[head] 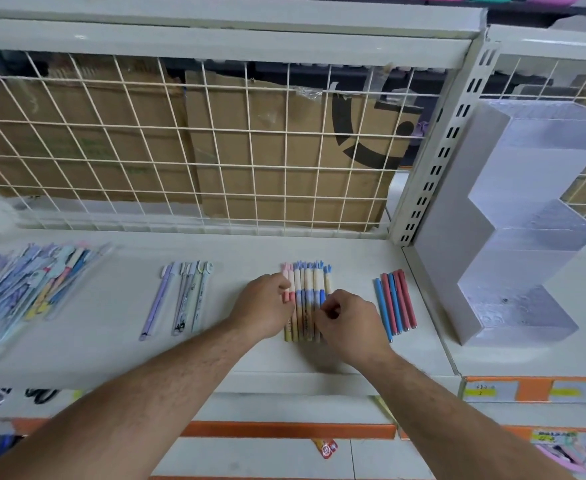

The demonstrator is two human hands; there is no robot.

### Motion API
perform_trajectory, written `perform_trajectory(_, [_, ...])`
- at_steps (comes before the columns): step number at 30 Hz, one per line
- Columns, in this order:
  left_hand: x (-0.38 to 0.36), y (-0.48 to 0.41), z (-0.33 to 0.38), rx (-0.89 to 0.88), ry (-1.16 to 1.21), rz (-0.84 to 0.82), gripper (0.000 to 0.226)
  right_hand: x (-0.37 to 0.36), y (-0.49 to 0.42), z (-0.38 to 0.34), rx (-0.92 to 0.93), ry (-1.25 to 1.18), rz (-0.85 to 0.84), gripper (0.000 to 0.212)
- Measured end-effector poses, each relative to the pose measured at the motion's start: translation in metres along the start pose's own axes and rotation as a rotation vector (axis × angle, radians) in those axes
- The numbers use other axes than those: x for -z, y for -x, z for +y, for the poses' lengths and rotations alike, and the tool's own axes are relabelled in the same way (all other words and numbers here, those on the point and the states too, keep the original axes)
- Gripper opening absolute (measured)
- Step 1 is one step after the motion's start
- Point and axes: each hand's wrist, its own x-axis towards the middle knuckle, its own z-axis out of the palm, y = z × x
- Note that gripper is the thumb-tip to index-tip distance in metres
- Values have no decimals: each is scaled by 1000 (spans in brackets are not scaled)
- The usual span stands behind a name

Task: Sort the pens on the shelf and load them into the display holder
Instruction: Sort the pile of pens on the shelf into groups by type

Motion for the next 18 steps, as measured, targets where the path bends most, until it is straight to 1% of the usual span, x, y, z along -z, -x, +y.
perform_trajectory(5, [10,6,0,-18,-40,20,29,-6,1,-3,83,94,37,9])
perform_trajectory(9, [24,17,-13,-95,-212,55,31,-19,-1,-14,255,219,93,21])
perform_trajectory(11, [33,22,-20,-112,-277,76,30,-28,-3,-21,300,235,120,22])
perform_trajectory(14, [48,29,-32,-97,-290,81,30,-43,-6,-35,324,236,101,18])
perform_trajectory(18, [69,35,-54,-98,-299,110,29,-61,-6,-57,345,229,44,30])
